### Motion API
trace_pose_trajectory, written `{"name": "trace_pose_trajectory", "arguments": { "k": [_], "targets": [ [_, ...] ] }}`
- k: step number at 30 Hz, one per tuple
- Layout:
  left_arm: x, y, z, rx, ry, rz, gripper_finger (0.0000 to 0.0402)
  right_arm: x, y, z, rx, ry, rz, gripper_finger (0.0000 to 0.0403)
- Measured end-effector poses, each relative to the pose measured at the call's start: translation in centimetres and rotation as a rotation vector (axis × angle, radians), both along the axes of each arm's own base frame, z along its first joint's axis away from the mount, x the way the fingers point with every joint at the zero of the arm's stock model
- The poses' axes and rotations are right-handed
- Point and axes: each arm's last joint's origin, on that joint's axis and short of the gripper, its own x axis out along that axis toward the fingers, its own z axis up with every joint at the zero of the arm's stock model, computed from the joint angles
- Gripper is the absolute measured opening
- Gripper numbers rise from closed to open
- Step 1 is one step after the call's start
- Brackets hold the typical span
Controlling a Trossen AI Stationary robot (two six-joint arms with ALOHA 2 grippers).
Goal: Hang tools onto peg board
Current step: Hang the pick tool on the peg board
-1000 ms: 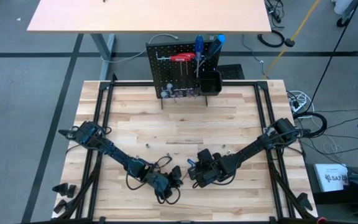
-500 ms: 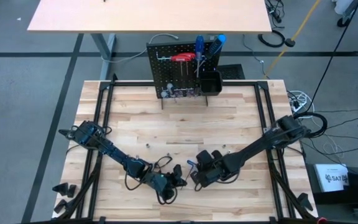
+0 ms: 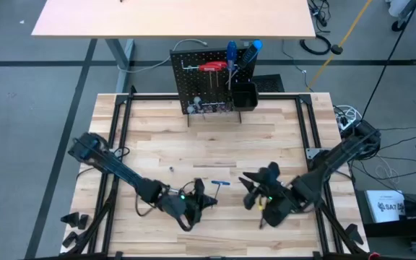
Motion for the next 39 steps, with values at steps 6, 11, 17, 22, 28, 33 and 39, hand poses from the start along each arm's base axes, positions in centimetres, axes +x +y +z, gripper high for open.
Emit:
{"name": "trace_pose_trajectory", "arguments": {
  "k": [6,11,17,22,28,33,39],
  "targets": [
    [-1.9,2.8,7.4,-0.229,-0.161,0.059,0.0001,-1.6,3.0,-0.3,-0.093,-0.128,0.008,0.0106],
    [-5.1,5.8,12.8,-0.501,-0.335,-0.001,0.0,-1.1,5.5,-1.5,-0.18,-0.164,0.053,0.0106],
    [-9.6,9.0,14.7,-0.867,-0.588,-0.092,0.0,0.8,6.2,-1.5,-0.266,-0.162,0.076,0.0106],
    [-11.7,10.0,12.1,-1.123,-0.74,-0.132,0.0,2.7,5.0,-0.8,-0.31,-0.144,0.07,0.0106],
    [-13.0,11.1,7.9,-1.314,-0.814,0.005,0.0,5.4,2.9,-0.5,-0.258,-0.116,0.175,0.0106],
    [-12.5,11.1,5.5,-1.236,-0.733,0.158,0.0,7.2,1.7,1.3,-0.332,-0.19,0.283,0.0106],
    [-11.9,10.0,5.0,-0.812,-0.689,0.093,0.0,9.0,-1.0,2.0,-0.069,-0.367,0.172,0.011]
  ]
}}
